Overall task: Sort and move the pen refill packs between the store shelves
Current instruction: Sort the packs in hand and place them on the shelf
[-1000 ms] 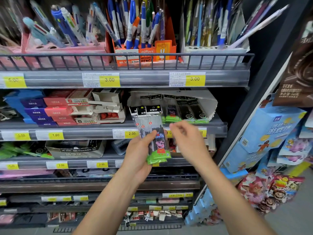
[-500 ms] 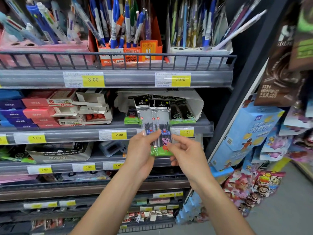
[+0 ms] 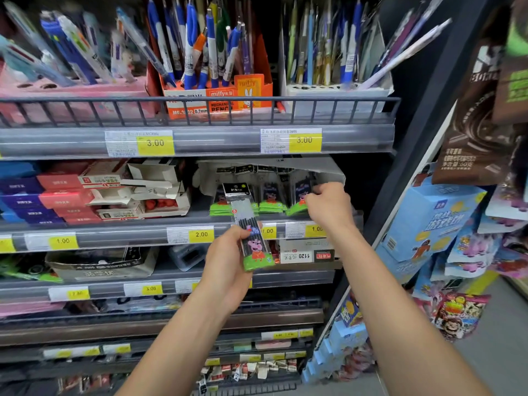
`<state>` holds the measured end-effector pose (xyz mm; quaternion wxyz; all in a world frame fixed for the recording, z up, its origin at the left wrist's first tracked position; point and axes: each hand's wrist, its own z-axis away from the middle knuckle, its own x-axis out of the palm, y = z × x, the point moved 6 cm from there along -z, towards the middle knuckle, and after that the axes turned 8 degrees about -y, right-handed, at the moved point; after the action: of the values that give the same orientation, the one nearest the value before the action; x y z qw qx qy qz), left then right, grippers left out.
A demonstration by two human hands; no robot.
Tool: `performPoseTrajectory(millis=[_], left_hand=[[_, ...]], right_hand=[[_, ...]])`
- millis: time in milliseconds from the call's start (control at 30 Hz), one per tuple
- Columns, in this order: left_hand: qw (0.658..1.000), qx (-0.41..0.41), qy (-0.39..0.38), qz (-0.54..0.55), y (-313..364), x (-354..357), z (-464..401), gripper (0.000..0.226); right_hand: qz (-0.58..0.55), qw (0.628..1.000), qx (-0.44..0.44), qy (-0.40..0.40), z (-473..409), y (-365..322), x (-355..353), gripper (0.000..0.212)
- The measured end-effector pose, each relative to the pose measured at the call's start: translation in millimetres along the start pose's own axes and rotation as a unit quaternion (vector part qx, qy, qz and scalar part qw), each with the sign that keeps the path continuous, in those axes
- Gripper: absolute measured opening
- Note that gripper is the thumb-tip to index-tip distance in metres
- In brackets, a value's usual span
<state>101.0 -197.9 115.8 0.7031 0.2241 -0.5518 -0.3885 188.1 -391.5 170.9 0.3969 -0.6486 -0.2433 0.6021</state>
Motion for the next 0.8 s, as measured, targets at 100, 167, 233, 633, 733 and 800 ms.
performPoseTrajectory(millis=[100,167,233,633,733,800], left_hand=[[1.0,0.008,-0.013,-0.025,1,1,-3,0.023],[0.998,0.027,-0.016,-0.061,4,1,-6,0.013],[0.993,0.04,-0.021,-0.113,7,2,-7,0.008],[0.942,0.136,-0.042,-0.304,25,51,-50,0.031],[0.908,0.175,-0.045,-0.378,29,82,-72,0.017],[0.816,0.226,-0.041,-0.53,33,100,-82,0.013]], right_hand=[[0.081,0.996,-0.002,-0.021,-10,-10,8,0.016],[0.122,0.992,-0.002,-0.019,-15,-12,11,0.016],[0.157,0.988,-0.004,-0.007,-15,-13,11,0.014],[-0.314,0.947,-0.061,0.013,62,45,0,0.013],[-0.433,0.901,-0.033,0.002,55,56,0,0.015],[-0.431,0.901,-0.02,0.032,37,58,-6,0.016]])
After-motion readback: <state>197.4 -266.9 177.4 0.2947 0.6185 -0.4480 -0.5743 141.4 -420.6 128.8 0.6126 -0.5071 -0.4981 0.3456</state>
